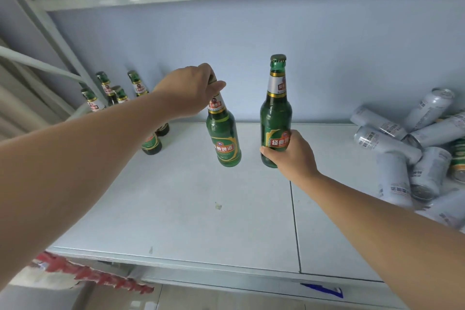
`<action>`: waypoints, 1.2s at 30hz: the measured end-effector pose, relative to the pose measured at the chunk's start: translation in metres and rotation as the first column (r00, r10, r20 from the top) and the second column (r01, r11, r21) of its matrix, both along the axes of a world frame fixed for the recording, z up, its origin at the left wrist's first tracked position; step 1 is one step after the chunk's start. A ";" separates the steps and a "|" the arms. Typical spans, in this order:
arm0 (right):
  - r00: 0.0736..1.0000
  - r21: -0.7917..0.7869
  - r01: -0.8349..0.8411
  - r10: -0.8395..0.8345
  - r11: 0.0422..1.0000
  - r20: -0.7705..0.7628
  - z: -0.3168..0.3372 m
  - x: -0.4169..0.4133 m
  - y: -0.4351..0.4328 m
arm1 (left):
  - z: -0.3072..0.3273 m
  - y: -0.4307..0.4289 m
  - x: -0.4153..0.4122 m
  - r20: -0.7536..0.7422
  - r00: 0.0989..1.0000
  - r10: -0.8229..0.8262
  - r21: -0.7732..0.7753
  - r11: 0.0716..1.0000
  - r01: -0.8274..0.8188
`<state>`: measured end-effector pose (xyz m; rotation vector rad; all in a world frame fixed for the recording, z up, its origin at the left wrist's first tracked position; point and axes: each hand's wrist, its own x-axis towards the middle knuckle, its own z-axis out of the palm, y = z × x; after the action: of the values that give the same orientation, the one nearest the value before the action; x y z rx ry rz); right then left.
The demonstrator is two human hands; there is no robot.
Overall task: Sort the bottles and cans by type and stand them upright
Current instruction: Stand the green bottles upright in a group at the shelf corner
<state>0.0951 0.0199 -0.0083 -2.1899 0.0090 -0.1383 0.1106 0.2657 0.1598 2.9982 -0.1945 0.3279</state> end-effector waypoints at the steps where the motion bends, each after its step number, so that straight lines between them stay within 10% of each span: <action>1: 1.000 0.008 0.012 -0.012 1.000 -0.002 0.000 -0.004 0.013 | 0.000 0.011 -0.004 0.004 1.000 -0.006 -0.004 1.000 0.006; 16: 0.995 0.025 0.093 -0.092 0.995 -0.023 -0.004 -0.068 0.162 | -0.018 0.159 -0.058 0.050 0.987 -0.153 -0.068 0.985 0.157; 36: 0.993 0.032 -0.116 0.117 0.993 -0.030 0.000 -0.031 0.225 | -0.009 0.230 -0.071 -0.016 0.996 0.084 0.099 0.992 -0.082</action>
<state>0.0642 0.2448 -0.0079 -2.1558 -0.0987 -0.0372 0.0398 0.4959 0.1511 3.1118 -0.0861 0.3040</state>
